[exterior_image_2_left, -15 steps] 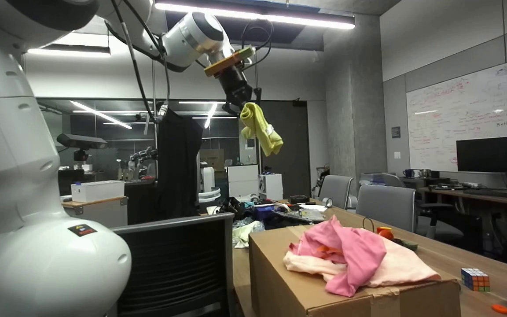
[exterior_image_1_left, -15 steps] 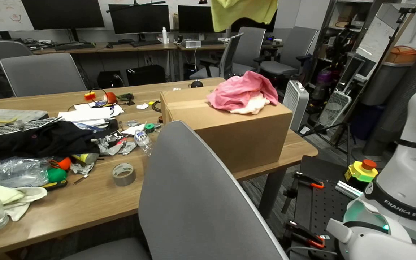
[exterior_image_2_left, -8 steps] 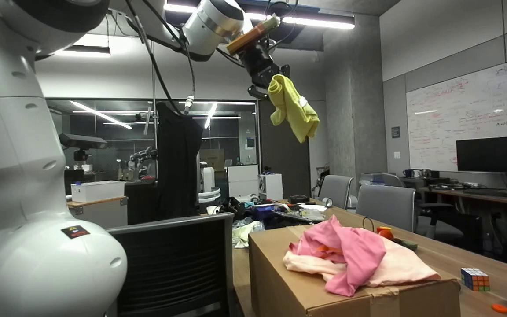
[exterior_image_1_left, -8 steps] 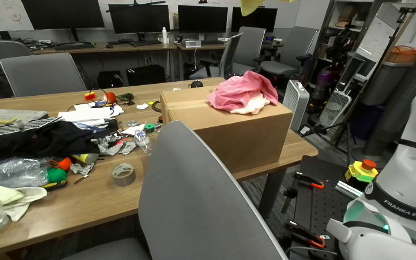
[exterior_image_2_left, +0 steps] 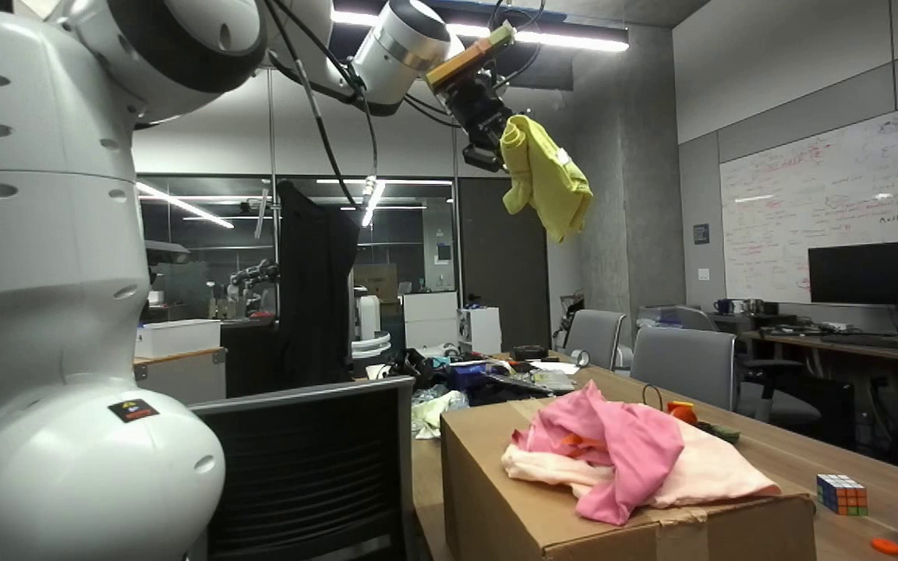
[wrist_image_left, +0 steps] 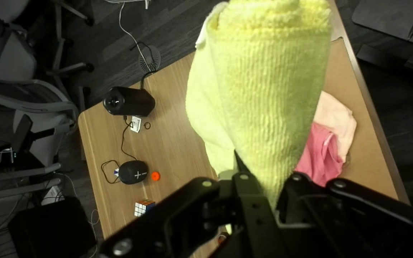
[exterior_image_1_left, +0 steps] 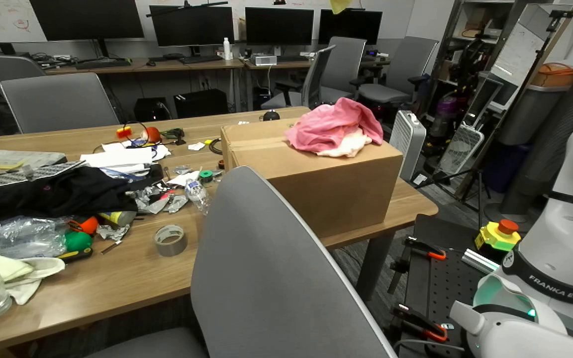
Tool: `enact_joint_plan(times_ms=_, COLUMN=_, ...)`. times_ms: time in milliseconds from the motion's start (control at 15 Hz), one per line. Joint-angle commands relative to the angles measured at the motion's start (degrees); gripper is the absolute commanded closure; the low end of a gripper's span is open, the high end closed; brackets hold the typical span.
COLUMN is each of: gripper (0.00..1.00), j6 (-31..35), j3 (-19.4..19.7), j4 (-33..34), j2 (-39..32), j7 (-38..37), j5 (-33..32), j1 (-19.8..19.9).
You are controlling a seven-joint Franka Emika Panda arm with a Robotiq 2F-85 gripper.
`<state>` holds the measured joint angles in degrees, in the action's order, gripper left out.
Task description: Put the shirts on top of the box.
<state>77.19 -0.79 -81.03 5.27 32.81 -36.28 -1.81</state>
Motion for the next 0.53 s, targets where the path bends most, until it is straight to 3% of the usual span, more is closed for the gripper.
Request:
enact_joint_plan(times_ms=0, gripper=0.95, j6=-3.04, j3=0.0, j4=10.18, j2=-5.96, j7=4.74, j5=-1.85, j1=0.4)
enact_joint_plan(times_ms=467, gripper=0.94, j6=4.13, j3=1.22, j4=14.5, j2=-6.02, j7=22.64, j5=9.15, j1=1.88)
